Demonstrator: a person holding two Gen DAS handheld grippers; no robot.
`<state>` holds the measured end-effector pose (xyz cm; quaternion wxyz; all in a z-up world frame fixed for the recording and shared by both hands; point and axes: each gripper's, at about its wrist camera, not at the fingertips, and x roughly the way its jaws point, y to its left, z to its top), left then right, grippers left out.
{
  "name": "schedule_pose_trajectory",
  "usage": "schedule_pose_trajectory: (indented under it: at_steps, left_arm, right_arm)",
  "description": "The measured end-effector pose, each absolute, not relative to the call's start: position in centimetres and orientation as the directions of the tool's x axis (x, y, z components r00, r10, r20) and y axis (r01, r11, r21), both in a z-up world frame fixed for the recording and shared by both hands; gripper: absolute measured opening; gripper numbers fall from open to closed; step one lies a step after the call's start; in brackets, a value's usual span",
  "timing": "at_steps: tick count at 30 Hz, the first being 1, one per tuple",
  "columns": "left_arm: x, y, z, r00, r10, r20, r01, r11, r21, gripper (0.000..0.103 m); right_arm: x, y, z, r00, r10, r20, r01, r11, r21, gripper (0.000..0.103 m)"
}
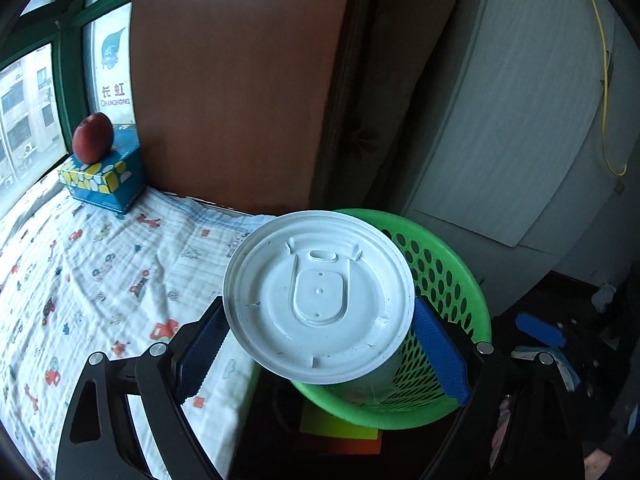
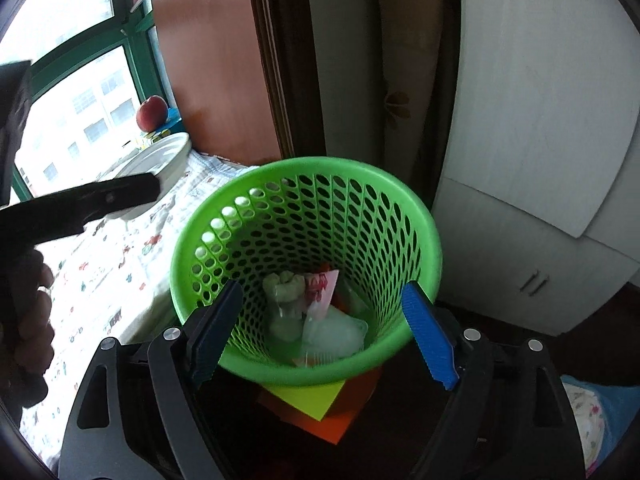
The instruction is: Collect trash
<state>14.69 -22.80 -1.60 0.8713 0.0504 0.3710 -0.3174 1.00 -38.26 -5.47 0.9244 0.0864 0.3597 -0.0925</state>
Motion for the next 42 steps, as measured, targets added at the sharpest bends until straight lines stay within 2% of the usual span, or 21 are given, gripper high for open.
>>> schedule_pose_trajectory:
  at_steps: [7,9,16,32,42]
  left_arm:
    - [14.7,-24.7,-2.5,0.493,-0.529,-0.691,0.614,0.774,-0.155,0.089]
    - [14.4,-24.9,-2.5,0.491,-0.534,-0.688,0.616,0.771,-0.158,0.093]
    - [13.8,-23.5,-2.3,0.510,-0.519,-0.686,0.600,0.786,-0.148,0.093]
    - [11.1,-12.7,-0.3,0.677,-0.340,-0.653,0.413,0.910,-0.045,0.095]
    - [8.4,-5.1,-0.3,0.717,-0.232,-0.658,0.258,0.964,-0.060,0.095]
  right_arm:
    - [-0.2,-38.2,-6.1,0.723,-0.101,-0.684,0.231,0.968,0.101,0.081]
    - [-0.6,-38.0,-6.2,0.724,-0.103,-0.682,0.232,0.968,0.099,0.081]
    - [-1.2,-37.0,-6.0,0.736,-0.071,-0.674,0.207,0.971,0.124,0.081]
    - [-0.6,-31.1,-3.5,0.776,-0.020,-0.631,0.112,0.988,0.107,0.088]
    - [-0.5,-27.6,-2.1,0.796,-0.001,-0.605,0.067,0.994,0.086,0.093]
